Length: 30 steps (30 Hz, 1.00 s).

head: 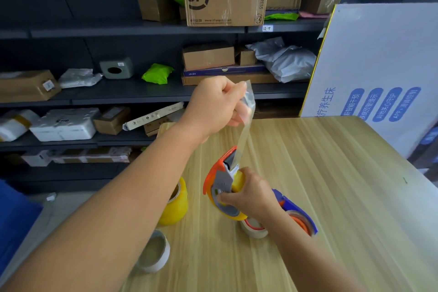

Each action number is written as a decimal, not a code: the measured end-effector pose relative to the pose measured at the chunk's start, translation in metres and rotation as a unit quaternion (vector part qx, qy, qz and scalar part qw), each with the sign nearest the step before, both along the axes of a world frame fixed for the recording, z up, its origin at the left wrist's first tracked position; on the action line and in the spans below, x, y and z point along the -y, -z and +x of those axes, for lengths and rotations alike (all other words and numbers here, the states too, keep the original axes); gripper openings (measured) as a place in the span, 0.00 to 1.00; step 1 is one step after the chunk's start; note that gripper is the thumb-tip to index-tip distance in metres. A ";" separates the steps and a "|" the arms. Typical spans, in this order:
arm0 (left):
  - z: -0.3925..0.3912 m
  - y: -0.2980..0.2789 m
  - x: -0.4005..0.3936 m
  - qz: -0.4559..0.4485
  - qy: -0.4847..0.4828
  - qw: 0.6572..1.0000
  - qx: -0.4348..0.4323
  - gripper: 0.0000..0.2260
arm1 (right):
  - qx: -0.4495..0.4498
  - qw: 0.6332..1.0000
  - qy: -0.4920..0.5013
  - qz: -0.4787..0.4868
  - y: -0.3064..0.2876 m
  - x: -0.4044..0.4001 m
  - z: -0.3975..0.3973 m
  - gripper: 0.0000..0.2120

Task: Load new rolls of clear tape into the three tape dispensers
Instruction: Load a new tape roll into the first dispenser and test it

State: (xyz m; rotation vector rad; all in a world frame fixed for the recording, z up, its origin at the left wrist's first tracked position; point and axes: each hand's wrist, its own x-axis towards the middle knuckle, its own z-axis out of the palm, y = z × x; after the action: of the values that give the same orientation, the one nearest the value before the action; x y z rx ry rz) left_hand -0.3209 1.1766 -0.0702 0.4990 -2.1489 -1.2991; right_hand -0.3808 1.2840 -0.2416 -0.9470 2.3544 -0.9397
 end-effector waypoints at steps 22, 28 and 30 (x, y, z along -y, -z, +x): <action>0.014 0.013 0.042 0.071 -0.126 0.989 0.029 0.11 | -0.024 0.999 -0.026 0.037 0.013 -0.020 0.011 0.20; 0.035 0.036 0.066 0.171 -0.163 0.971 0.028 0.09 | 0.004 1.000 -0.008 -0.012 0.007 -0.024 0.005 0.18; 0.041 0.047 0.071 0.206 -0.171 0.963 0.027 0.09 | 0.012 1.000 -0.007 -0.023 0.005 -0.024 0.004 0.17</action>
State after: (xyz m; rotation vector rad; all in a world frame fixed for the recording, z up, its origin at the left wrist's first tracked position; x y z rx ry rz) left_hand -0.2795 1.1053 -0.1174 1.0358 -1.7270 -1.5391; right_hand -0.3765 1.3082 -0.2463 -0.9628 2.3130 -0.9994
